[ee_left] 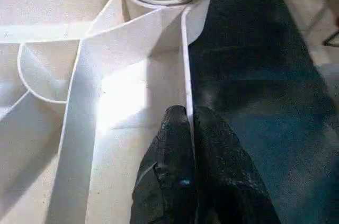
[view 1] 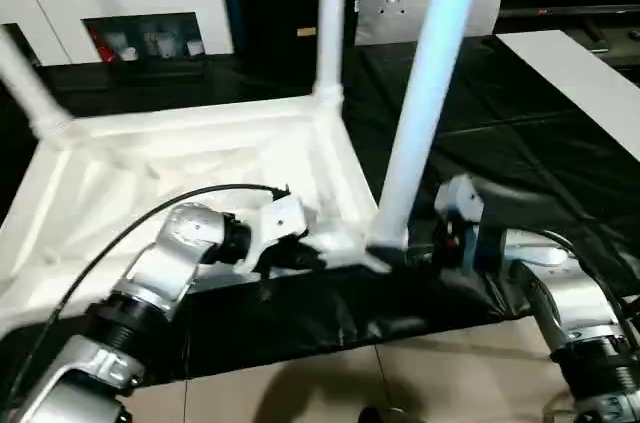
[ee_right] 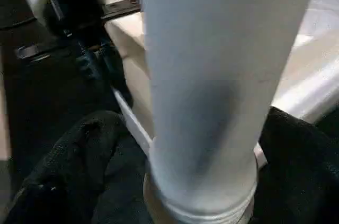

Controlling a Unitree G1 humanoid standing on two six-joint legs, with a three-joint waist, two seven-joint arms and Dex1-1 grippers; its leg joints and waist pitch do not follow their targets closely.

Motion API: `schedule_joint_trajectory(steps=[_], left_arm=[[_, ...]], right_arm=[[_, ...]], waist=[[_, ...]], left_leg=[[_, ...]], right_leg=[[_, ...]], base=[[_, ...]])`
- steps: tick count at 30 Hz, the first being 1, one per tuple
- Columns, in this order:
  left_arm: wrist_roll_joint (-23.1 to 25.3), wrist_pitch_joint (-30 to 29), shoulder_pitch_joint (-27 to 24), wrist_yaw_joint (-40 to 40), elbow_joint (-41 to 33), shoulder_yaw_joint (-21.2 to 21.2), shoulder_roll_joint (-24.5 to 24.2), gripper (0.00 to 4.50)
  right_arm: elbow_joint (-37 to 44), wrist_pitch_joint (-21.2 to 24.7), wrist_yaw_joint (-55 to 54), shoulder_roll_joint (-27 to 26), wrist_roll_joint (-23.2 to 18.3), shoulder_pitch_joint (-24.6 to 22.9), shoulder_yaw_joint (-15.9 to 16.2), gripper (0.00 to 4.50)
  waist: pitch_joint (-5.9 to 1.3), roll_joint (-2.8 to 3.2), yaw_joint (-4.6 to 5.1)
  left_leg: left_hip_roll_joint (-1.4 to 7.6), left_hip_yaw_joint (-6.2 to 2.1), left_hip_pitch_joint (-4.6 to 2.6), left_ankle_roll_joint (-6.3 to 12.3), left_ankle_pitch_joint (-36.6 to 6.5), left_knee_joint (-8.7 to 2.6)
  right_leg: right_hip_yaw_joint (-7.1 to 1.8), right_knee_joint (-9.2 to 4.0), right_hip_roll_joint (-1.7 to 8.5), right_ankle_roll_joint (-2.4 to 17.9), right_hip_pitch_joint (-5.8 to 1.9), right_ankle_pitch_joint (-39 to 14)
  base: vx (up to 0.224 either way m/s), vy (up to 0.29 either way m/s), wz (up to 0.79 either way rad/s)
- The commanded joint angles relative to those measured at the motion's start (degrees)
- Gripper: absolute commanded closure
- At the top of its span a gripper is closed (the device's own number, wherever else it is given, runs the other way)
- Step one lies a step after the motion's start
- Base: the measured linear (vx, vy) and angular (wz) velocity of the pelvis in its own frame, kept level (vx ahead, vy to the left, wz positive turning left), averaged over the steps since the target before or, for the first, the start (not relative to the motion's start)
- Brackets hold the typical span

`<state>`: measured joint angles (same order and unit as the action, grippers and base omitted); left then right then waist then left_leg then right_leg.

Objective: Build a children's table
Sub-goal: Rotate leg to tighten

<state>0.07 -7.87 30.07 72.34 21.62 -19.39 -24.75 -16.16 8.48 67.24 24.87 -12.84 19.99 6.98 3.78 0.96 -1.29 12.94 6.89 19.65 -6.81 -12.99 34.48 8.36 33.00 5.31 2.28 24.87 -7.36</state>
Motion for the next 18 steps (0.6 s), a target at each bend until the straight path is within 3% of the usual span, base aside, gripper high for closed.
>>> schedule_joint_trajectory(steps=[1, 4, 6, 7, 9, 18], left_arm=[[0.3, 1.7, 1.1, 3.4, 0.5, -2.7, -0.5, 4.5], [0.1, 3.0, 1.8, 5.4, 2.0, -3.2, -1.1, 4.5], [0.0, 3.7, 2.1, 6.5, 2.6, -3.3, -1.4, 4.5], [-0.1, 3.8, 2.3, 6.8, 2.8, -3.4, -1.5, 4.5], [0.0, 4.7, 2.8, 7.7, 3.8, -3.3, -1.6, 4.5], [0.0, 6.3, 3.6, 9.4, 5.7, -3.6, -2.0, 4.5]], right_arm=[[-0.5, -0.8, 2.5, 0.8, 0.5, 1.0, 1.3, 0.37], [-2.4, -1.9, 5.5, 1.9, 2.2, 2.0, 3.6, 0.4], [-3.3, -1.8, 7.1, 2.3, 2.5, 2.7, 4.6, 0.77], [-3.7, -2.0, 7.7, 2.5, 2.7, 3.0, 4.9, 0.81], [-4.4, -2.3, 8.8, 2.9, 2.6, 3.5, 5.2, 0.91], [-4.7, -1.9, 12.4, 3.5, 0.8, 4.3, 5.8, 1.7]], waist=[[-4.27, -0.18, 0.26], [-4.29, -0.13, -0.29], [-4.28, -0.09, -0.49], [-4.18, -0.59, -0.42], [-4.18, -0.33, -0.55], [-4.35, -0.52, -0.9]], left_leg=[[-0.65, 2.04, 1.02, 6.61, -5.4, -3.68], [-0.58, 2.08, 0.94, 6.22, -5.2, -3.68], [-0.54, 2.09, 0.86, 5.97, -5.3, -3.7], [-0.53, 2.12, 1.01, 5.98, -5.3, -3.75], [-0.56, 2.09, 1.02, 5.9, -5.1, -3.73], [-0.55, 2.19, 1.03, 6.35, -3.7, -3.59]], right_leg=[[-2.88, -3.92, 1.98, 8.9, -5.07, -18.9], [-2.89, -3.77, 2.01, 9.1, -5.05, -18.8], [-2.92, -3.75, 1.99, 9.3, -5.07, -18.7], [-2.95, -3.78, 1.98, 9.1, -5.13, -18.8], [-2.98, -3.7, 2.03, 8.9, -5.17, -19.1], [-3.0, -3.48, 2.01, 9.3, -5.22, -17.9]], base=[[0.0, 0.0, 0.0], [0.0, 0.0, 0.0], [0.0, 0.0, 0.0], [0.0, 0.0, 0.0], [0.0, 0.0, 0.0], [0.0, 0.0, 0.0]])
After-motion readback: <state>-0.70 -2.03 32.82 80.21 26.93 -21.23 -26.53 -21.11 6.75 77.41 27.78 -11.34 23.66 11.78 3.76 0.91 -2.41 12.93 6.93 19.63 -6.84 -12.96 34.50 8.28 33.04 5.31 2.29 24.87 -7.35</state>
